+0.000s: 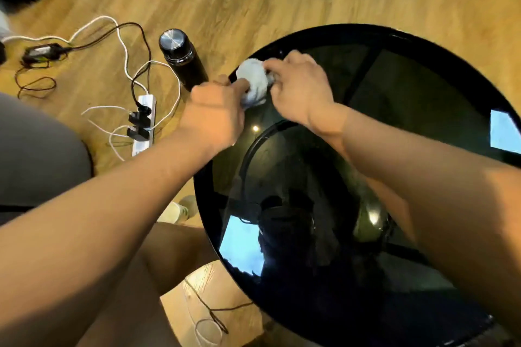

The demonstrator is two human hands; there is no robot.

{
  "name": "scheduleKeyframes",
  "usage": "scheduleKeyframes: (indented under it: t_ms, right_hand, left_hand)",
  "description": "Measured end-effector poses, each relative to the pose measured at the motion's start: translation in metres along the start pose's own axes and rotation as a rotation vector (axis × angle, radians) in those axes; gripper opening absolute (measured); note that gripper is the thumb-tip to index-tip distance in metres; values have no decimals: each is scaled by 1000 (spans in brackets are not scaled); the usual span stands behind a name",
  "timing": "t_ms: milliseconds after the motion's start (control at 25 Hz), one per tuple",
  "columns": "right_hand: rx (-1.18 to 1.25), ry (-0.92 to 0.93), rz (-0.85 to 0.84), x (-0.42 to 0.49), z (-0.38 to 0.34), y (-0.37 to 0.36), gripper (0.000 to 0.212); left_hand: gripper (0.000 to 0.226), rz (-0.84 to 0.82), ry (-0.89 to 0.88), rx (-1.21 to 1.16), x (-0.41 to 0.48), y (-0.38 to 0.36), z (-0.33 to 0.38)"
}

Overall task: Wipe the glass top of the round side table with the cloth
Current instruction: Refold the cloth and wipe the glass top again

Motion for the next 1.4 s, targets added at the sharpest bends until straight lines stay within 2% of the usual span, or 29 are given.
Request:
scheduleKeyframes:
  t_ms: [240,440,560,680,800,1040,1120,1240,1400]
  right_hand:
    - [77,158,-72,-142,-74,-3,37]
    - [138,269,-188,-288,-97,14,29]
    - [158,329,-199,-333,-98,20,28]
    - [37,386,-132,-309,-72,20,31]
    - [-38,240,7,-251,-13,33,34]
    - [-128,-16,56,-99,79,42,36]
    - [-124,-62,98,-57,101,41,35]
    - [-155,-104,134,-8,138,37,36]
    - [-162,-134,158,17,157,37,37]
  left_hand:
    - [20,-128,-16,-119,-148,5,-11]
    - [36,-223,-245,-180,-256,8,32]
    - [40,-177,-357,-206,-255,9,42]
    - [37,-159,-334,-200,-228,1,48]
    - [36,-110,-226,-150,-178,-1,63]
    - [25,31,-124,-80,-10,-9,89]
    - [20,38,-75,-35,36,-9,94]
    - [26,41,-80,43,99,-11,107]
    - [29,45,-48,102,131,-9,117]
Point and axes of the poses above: each hand's wrist, its own x-axis towards the middle knuckle, its own y-axis out of the back of the hand, z = x × y, the point moved 6 cm from there along x, towards the middle knuckle, and after that the axes turned 13 degrees about y, right-handed, at the moved point
